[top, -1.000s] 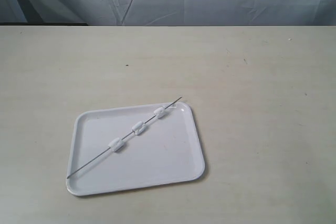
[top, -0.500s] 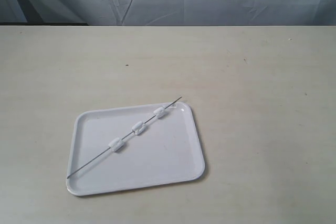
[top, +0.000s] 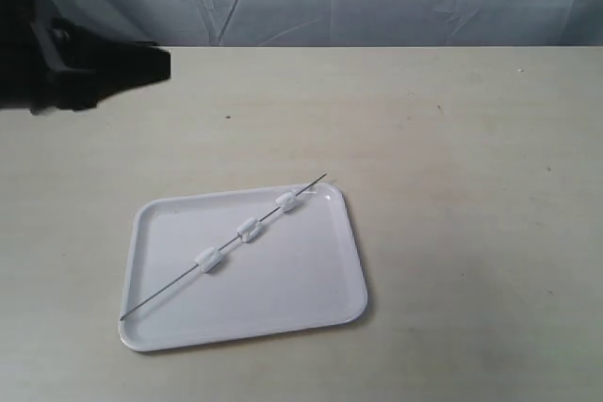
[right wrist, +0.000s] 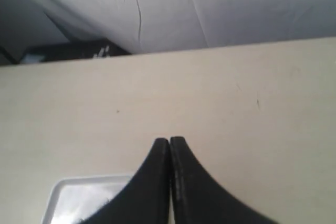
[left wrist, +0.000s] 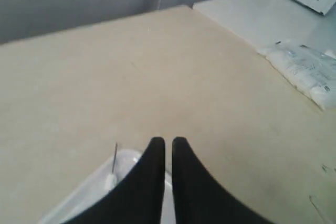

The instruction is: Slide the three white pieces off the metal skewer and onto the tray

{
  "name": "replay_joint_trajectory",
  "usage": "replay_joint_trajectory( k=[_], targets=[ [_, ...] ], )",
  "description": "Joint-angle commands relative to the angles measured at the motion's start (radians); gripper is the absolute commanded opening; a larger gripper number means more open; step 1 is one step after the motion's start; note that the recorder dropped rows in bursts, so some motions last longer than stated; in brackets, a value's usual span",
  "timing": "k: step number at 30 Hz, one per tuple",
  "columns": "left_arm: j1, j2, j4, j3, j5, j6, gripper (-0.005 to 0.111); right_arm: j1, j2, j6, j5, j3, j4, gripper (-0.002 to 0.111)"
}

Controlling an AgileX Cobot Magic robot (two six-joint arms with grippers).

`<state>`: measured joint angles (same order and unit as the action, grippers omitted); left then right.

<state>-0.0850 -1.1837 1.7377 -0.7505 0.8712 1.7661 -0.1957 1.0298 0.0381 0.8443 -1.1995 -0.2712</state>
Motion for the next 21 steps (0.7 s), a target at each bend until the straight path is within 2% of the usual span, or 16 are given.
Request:
replay_joint_trajectory(
  k=[1, 3, 6, 8, 11, 13, 17, 21],
  targets=[
    [-0.006, -0.151, 0.007, 0.053, -0.048, 0.002, 0.016, -0.004, 0.113, -0.079, 0.112, -0.007, -0.007, 0.000],
    [-0.006, -0.192, 0.007, 0.094, -0.125, -0.001, 0.025, -0.004, 0.151, -0.090, 0.133, -0.007, -0.015, 0.000],
    [-0.006, -0.234, 0.007, 0.160, -0.207, -0.131, 0.041, -0.004, 0.198, -0.095, 0.142, -0.007, -0.025, 0.000],
    [-0.006, -0.248, 0.007, 0.198, -0.262, -0.195, 0.045, -0.004, 0.225, -0.117, 0.142, -0.007, -0.025, 0.000],
    [-0.006, -0.263, 0.007, 0.248, -0.304, -0.302, 0.045, -0.004, 0.271, -0.130, 0.140, -0.007, -0.025, 0.000],
    [-0.023, -0.280, 0.007, 0.262, -0.282, -0.312, 0.043, -0.004, 0.303, -0.137, 0.140, -0.007, -0.033, 0.000],
    [-0.087, -0.288, 0.007, 0.292, -0.312, -0.369, 0.043, -0.004, 0.364, -0.171, 0.150, -0.007, -0.074, 0.000],
    [-0.166, -0.288, 0.007, 0.344, -0.416, -0.457, 0.043, -0.004, 0.390, -0.179, 0.155, -0.007, -0.074, 0.000]
  ],
)
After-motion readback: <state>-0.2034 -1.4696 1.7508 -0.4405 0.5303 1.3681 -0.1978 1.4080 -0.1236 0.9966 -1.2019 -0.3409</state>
